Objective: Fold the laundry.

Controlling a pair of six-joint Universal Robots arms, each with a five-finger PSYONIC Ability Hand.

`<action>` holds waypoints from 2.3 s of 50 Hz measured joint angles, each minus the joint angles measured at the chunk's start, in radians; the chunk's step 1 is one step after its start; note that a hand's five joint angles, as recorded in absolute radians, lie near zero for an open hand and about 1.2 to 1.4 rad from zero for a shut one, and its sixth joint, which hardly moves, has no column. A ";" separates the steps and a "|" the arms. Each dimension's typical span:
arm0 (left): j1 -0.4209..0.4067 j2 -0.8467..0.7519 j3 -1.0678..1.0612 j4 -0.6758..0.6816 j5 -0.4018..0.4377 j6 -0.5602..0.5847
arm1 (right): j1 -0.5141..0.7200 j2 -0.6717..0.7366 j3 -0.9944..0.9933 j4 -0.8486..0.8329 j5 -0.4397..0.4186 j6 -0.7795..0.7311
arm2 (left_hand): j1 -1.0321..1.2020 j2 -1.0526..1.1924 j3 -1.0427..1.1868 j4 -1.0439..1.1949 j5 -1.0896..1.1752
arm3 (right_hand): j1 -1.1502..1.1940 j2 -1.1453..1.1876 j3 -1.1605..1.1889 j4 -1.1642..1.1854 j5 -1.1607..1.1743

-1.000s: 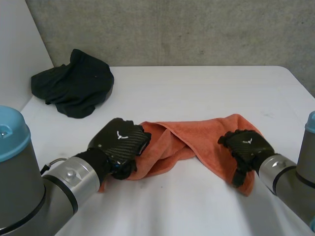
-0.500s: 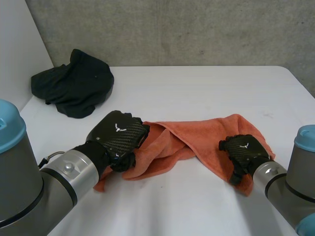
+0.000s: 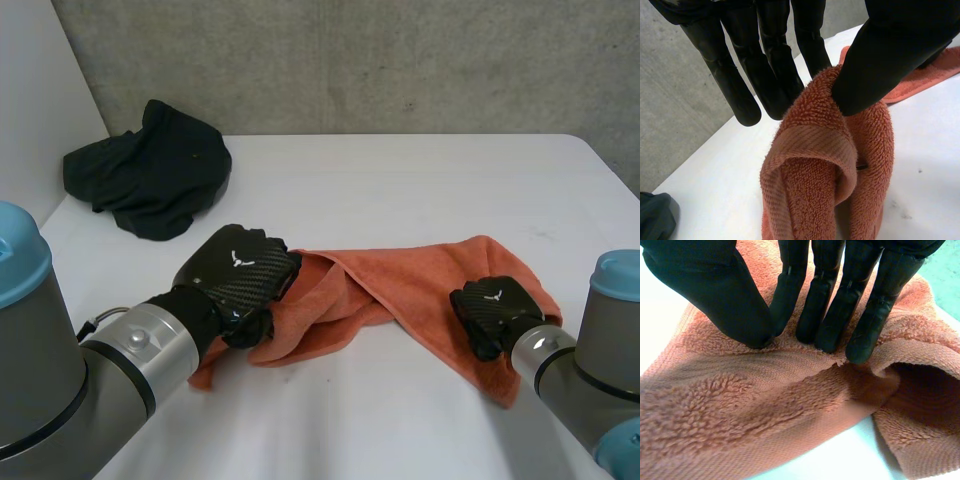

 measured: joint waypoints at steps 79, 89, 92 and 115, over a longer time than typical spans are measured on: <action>0.057 -0.041 0.053 -0.070 0.029 -0.014 | 0.227 -0.010 -0.600 0.448 -0.004 0.050 | -0.899 -0.959 -0.945 -0.965 -0.918 | -0.049 -0.012 0.010 -0.001 -0.040; 0.177 -0.169 0.148 0.052 0.025 -0.132 | 0.229 -0.128 -0.528 0.459 -0.034 -0.004 | -0.899 -0.964 -0.945 -0.967 -0.918 | -0.027 -0.012 0.010 0.000 -0.007; 0.180 -0.211 0.162 0.046 0.032 -0.151 | 0.228 -0.144 -0.516 0.455 -0.049 -0.006 | -0.899 -0.964 -0.945 -0.967 -0.918 | -0.027 -0.012 0.010 0.000 -0.007; 0.237 -0.424 0.266 -0.113 0.310 -0.170 | 0.226 -0.284 -0.465 0.423 -0.126 -0.006 | -0.793 -0.868 -0.864 -0.874 -0.817 | -0.027 -0.012 0.010 0.000 -0.007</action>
